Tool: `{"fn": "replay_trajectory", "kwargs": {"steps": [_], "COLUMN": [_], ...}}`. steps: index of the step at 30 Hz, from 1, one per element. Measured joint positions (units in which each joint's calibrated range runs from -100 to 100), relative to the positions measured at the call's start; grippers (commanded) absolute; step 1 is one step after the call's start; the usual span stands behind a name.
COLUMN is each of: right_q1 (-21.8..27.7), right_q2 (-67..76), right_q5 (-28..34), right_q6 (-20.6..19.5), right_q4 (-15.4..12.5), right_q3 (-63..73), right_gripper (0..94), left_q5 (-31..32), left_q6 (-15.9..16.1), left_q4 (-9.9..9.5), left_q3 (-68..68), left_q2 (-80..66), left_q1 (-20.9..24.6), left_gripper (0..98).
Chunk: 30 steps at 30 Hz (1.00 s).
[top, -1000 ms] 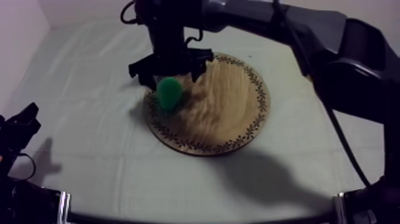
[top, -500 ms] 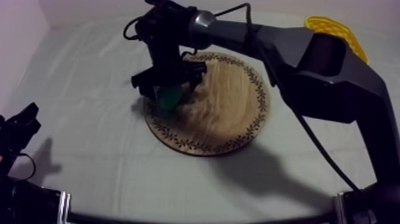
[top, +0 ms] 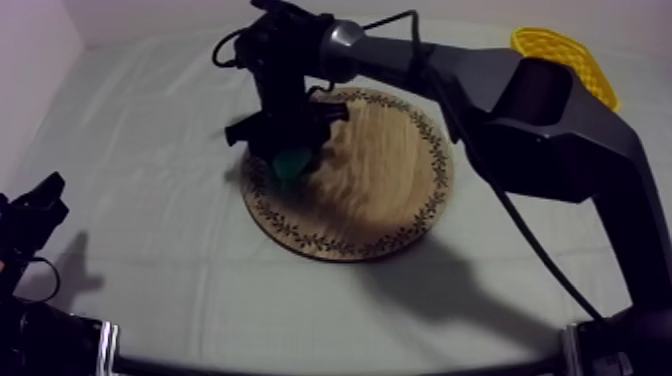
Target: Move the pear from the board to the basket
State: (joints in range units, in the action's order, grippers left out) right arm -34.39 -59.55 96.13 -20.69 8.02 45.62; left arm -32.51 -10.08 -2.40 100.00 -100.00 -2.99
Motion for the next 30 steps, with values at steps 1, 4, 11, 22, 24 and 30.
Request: {"fn": "replay_trajectory", "kwargs": {"steps": [1, 4, 11, 22, 24, 30], "right_q1": [0.02, 0.49, 3.65, 15.28, 17.85, 26.31], "right_q2": [0.6, 3.73, 14.94, 38.51, 42.56, 51.64], "right_q5": [-0.18, -0.95, -4.36, -9.94, -11.56, -16.88], "right_q6": [0.08, 0.7, 3.79, 11.84, 13.43, 18.04], "right_q4": [0.0, 0.44, 2.93, 6.41, 7.27, 9.53], "right_q3": [-0.4, -2.33, -10.45, -25.06, -27.43, -35.35], "right_gripper": [37.6, 38.6, 38.8, 39.8, 40.3, 40.5], "left_q5": [0.0, 0.0, 0.0, 0.0, 0.0, 0.0], "left_q6": [0.0, 0.0, 0.0, 0.0, 0.0, 0.0], "left_q4": [0.0, 0.0, 0.0, 0.0, 0.0, 0.0], "left_q3": [0.0, 0.0, 0.0, 0.0, 0.0, 0.0], "left_q2": [0.0, 0.0, 0.0, 0.0, 0.0, 0.0], "left_q1": [0.0, 0.0, 0.0, 0.0, 0.0, 0.0], "left_gripper": [0.1, 0.1, 0.1, 0.1, 0.1, 0.1]}}
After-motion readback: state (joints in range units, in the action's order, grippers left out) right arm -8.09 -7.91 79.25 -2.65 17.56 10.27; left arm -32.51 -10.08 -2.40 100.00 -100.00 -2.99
